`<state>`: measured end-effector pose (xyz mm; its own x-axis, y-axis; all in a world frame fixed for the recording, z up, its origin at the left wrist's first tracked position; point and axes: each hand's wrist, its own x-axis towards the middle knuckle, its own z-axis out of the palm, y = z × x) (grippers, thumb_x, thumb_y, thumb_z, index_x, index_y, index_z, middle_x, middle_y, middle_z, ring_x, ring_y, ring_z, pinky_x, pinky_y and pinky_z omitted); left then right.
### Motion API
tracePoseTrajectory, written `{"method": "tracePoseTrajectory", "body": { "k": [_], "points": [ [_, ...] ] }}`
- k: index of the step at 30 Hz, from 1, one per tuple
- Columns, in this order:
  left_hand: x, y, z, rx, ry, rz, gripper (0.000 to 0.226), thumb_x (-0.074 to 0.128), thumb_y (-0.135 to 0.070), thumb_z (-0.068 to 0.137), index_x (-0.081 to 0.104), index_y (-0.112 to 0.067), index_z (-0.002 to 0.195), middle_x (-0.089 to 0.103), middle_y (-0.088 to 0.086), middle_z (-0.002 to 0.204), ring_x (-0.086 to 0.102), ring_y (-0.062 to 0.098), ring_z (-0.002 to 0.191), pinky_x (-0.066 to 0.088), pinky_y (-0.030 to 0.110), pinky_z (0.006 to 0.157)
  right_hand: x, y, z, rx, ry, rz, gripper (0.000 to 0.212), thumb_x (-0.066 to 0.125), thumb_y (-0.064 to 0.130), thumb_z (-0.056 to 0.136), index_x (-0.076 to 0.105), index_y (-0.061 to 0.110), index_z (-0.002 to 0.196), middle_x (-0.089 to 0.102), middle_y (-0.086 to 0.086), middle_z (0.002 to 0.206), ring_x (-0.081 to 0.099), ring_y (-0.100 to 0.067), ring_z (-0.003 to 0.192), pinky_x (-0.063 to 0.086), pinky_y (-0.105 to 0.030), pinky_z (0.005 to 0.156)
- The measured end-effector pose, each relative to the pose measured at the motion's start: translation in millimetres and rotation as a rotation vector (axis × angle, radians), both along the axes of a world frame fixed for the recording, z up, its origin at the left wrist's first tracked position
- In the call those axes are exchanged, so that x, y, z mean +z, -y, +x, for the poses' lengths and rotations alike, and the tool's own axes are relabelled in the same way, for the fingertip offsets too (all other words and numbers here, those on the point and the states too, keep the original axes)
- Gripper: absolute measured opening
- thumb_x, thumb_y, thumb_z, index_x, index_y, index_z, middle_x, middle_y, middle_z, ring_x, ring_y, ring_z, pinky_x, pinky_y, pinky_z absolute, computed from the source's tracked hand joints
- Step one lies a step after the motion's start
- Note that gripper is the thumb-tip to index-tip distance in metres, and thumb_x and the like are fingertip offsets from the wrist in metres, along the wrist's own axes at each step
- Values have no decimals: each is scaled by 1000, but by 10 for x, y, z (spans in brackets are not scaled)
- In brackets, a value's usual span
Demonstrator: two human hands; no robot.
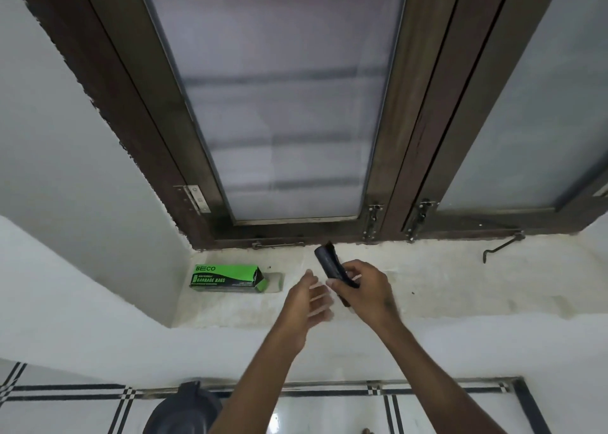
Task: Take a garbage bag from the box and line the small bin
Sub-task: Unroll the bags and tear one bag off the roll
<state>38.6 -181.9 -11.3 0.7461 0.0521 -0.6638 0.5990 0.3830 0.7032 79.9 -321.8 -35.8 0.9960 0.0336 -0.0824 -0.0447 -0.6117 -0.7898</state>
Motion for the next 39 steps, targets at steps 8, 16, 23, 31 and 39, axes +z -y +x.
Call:
{"method": "tracePoseTrajectory", "body": {
  "k": [8, 16, 23, 31, 39],
  "points": [
    [-22, 364, 219, -36, -85, -294, 49, 47, -55, 97, 59, -19, 127, 69, 13, 122, 65, 31, 112, 57, 39, 78, 72, 445, 27, -136, 5, 188, 20, 72, 25, 88, 65, 19, 71, 65, 10, 62, 59, -5, 60, 44, -22, 58],
    [-137, 453, 444, -78, -89, -118, 37, 70, -23, 91, 66, -4, 122, 73, 16, 114, 69, 32, 104, 57, 41, 88, 23, 1504, 252, -455, 28, 432, 26, 72, 22, 90, 66, 0, 78, 62, -11, 70, 54, -21, 69, 43, -37, 68],
    [-201, 525, 559, -140, -76, 2, 32, 69, -24, 92, 65, -5, 117, 74, 8, 86, 69, 22, 76, 54, 30, 60, -38, 2511, 497, -693, 50, 205, 21, 75, 24, 87, 66, 9, 74, 63, -9, 73, 59, -25, 75, 45, -37, 71],
    [-226, 761, 567, -154, -14, -24, 29, 62, -26, 96, 64, -13, 122, 76, 6, 110, 71, 25, 101, 56, 34, 76, 223, 2428, 452, -779, 292, -379, 51, 69, 21, 85, 51, 17, 133, 54, -17, 132, 50, -39, 119, 42, -49, 97],
    [-115, 932, 497, -268, -38, -94, 28, 55, -30, 97, 65, -18, 120, 75, 9, 110, 69, 27, 103, 55, 35, 78, 73, 1203, 496, 314, 150, -151, 45, 59, 51, 94, 57, 31, 133, 64, 5, 129, 56, -10, 120, 44, -30, 100]
  ]
}}
